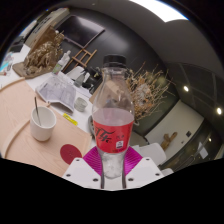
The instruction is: Pour water
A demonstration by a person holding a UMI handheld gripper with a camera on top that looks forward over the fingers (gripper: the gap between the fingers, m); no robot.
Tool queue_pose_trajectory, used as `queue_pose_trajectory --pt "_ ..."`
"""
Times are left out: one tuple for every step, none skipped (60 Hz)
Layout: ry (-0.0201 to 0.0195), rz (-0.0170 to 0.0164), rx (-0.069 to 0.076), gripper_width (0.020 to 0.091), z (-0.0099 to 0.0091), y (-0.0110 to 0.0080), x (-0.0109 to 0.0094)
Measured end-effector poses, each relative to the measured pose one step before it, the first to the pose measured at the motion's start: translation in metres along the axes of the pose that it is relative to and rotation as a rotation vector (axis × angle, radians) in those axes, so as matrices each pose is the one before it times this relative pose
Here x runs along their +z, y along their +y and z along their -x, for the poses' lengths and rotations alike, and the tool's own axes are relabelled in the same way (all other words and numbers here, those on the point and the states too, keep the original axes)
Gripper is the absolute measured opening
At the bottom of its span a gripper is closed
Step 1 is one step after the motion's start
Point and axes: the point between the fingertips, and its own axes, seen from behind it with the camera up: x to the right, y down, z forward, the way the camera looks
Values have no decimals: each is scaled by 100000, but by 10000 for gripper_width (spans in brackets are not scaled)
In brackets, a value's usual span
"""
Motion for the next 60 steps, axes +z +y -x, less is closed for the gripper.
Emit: queue_pose_trajectory --pt "1659 -374 -4625 230 -403 -227 286" --pt "1179 -521 -4368 230 -518 -63 421" --pt "1620 -378 -4556 230 -404 -217 222" --pt "1403 -426 -4162 229 -243 -184 253" --pt "1483 -603 -4382 229 -330 -246 230" --pt "1472 -620 -4441 229 -294 -260 235" --pt "1408 -668 -4623 229 -230 -225 261" --pt "1393 -687 -4781 229 -214 -235 248" --pt "1343 -663 -4877 229 -162 -267 274" --pt "1272 -637 -4901 230 -163 -271 237" --pt "1246 -688 -4819 229 -188 -276 239" --pt "1356 -813 -4543 229 -185 -321 183" --pt "1022 -1041 -4246 228 -132 -340 284" --pt "1092 -881 -4262 228 -79 -345 102" --pt "682 -771 -3962 227 3 -285 292" --pt "885 -641 -4068 228 -137 -277 157" --pt "1035 -463 -3782 227 -112 -267 146" --pt "1063 -352 -3463 227 -100 -223 129" --pt "963 -347 -3502 227 -57 -239 140" --pt "698 -645 -3584 229 46 -281 206" --pt "829 -404 -3466 228 -78 -274 148" --pt "711 -196 -3370 228 -202 -258 151" --pt "855 -100 -3150 227 -127 -189 107" --pt "739 15 -2964 228 -97 -167 109" --pt "579 -118 -2706 227 -65 -209 136" --pt "412 -137 -2412 227 -33 -185 128" --pt "292 -52 -2135 227 -13 -180 105" --pt "79 -97 -2020 227 29 -177 119" --pt "-58 -241 -1953 227 34 -185 101" --pt "66 -661 -2000 228 49 -146 221" --pt "27 -80 -1676 227 -26 -207 70" --pt "278 5 -1771 227 -69 -87 61" --pt "411 0 -1710 227 -86 -118 58" --pt "446 -300 -1744 228 -123 -176 58" --pt "448 -488 -1724 227 -84 -204 41" --pt "510 -581 -1670 227 -109 -198 62" --pt "497 -475 -1746 227 -93 -190 77" --pt "327 -390 -1664 226 -71 -175 66" --pt "72 -503 -1395 227 -13 -197 71" --pt "-97 -518 -1014 227 13 -178 44" --pt "-137 -398 -731 227 22 -145 16" --pt "-35 -428 -575 227 7 -64 142" --pt "-91 -127 -421 227 -13 -65 38" --pt "-183 33 -53 228 62 -40 40" --pt "18 158 -273 227 -42 17 11" --pt "31 220 -19 229 -45 49 33" --pt "-109 338 402 228 -23 76 -2" --pt "-249 345 885 227 13 88 15" --pt "-395 392 1170 228 38 110 14" --pt "-507 224 1246 228 -5 173 59" --pt "-657 514 1548 228 77 122 19" --pt "-423 501 1311 227 -55 138 -32" --pt "-848 234 1933 227 29 141 54" --pt "-528 457 1983 227 -33 137 -32" --pt "-691 427 2493 227 -18 143 -72" --pt "-885 429 3008 227 43 172 -82" --pt "-861 496 3354 228 -2 204 -87" --pt "-665 691 3683 229 -69 237 -86" --pt "-619 851 4064 231 -104 280 -120" --pt "-825 808 4438 230 -44 226 -115"
